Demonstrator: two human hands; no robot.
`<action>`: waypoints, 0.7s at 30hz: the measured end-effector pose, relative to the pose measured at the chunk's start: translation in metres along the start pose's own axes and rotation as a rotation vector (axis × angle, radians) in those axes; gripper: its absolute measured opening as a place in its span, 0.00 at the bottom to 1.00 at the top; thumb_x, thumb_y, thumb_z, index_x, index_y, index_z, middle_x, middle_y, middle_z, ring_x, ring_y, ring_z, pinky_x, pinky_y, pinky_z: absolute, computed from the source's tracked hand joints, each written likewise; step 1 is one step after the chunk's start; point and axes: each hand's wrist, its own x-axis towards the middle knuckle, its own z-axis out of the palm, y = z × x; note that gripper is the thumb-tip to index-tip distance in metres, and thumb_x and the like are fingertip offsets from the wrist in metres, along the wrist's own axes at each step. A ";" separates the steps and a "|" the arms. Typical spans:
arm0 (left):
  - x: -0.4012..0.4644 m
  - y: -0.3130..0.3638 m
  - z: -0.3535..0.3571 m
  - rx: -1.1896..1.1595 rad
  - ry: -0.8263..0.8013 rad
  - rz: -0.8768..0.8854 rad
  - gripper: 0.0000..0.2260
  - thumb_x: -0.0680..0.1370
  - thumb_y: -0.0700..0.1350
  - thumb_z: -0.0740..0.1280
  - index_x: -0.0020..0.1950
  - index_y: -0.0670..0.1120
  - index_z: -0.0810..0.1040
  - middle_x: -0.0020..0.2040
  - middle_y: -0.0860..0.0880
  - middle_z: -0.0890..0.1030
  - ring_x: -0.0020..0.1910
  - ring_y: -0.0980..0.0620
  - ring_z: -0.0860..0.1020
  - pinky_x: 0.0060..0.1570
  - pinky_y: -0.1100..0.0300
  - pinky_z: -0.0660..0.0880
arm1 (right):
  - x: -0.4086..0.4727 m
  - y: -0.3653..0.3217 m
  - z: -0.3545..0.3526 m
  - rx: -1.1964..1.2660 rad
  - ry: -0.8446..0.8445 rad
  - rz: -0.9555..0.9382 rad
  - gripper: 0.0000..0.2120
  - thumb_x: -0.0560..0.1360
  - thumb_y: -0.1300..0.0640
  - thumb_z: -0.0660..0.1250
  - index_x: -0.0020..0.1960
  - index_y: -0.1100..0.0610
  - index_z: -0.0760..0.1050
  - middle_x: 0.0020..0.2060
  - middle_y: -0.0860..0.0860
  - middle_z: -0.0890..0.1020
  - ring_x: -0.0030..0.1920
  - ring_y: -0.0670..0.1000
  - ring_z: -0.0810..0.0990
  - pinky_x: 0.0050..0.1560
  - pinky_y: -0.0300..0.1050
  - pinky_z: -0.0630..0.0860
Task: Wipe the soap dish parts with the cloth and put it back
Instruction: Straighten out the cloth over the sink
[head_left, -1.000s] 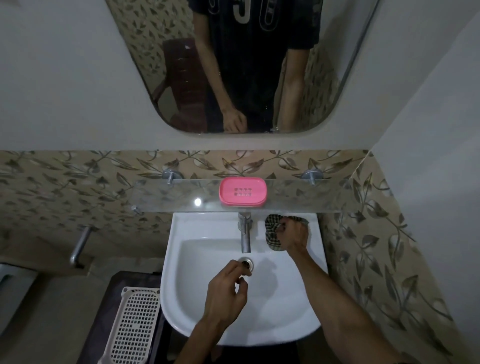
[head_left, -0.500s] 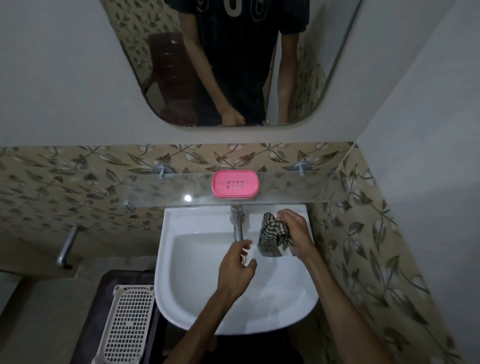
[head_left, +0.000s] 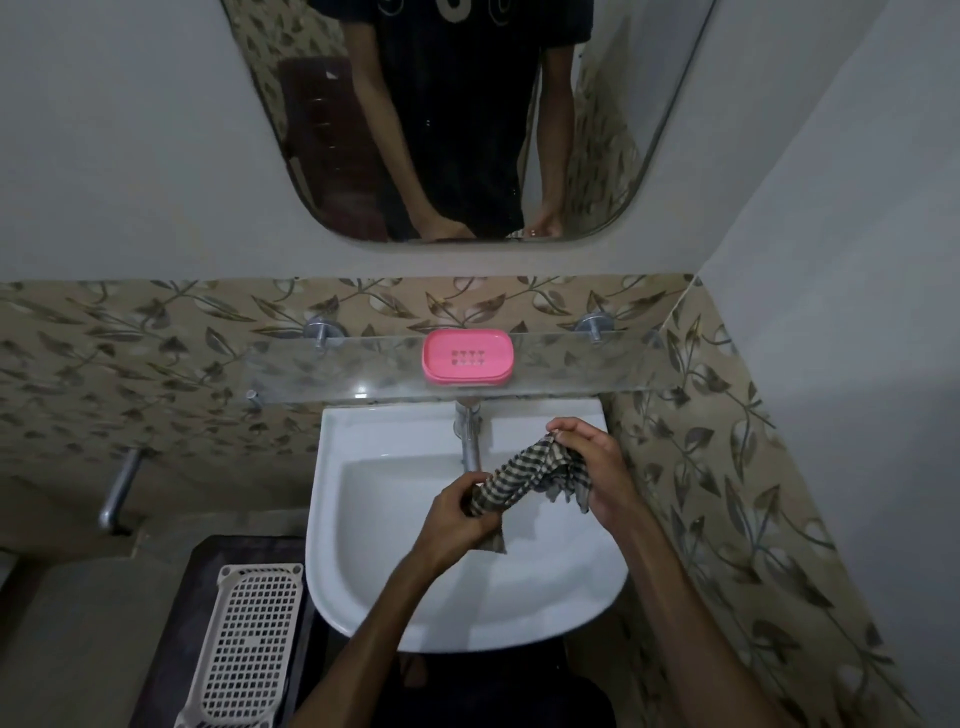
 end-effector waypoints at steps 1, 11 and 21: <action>-0.002 0.000 -0.008 -0.012 -0.021 -0.011 0.17 0.75 0.37 0.75 0.64 0.46 0.81 0.54 0.45 0.85 0.46 0.58 0.84 0.44 0.66 0.79 | 0.000 0.000 -0.002 -0.003 0.001 0.000 0.18 0.81 0.69 0.64 0.42 0.54 0.87 0.39 0.52 0.87 0.39 0.49 0.86 0.40 0.42 0.84; -0.007 0.030 -0.066 -0.379 -0.009 -0.181 0.17 0.69 0.42 0.69 0.58 0.46 0.84 0.51 0.36 0.85 0.47 0.41 0.81 0.39 0.55 0.75 | 0.004 0.021 -0.012 -0.132 0.114 -0.017 0.17 0.81 0.69 0.63 0.38 0.56 0.83 0.32 0.52 0.84 0.28 0.52 0.80 0.28 0.40 0.76; -0.012 0.078 -0.048 -0.010 -0.120 0.094 0.25 0.68 0.30 0.69 0.62 0.47 0.84 0.52 0.43 0.85 0.45 0.55 0.84 0.37 0.64 0.79 | -0.007 0.054 -0.019 -0.414 -0.052 0.003 0.16 0.81 0.70 0.60 0.44 0.59 0.83 0.45 0.56 0.85 0.49 0.55 0.81 0.53 0.46 0.75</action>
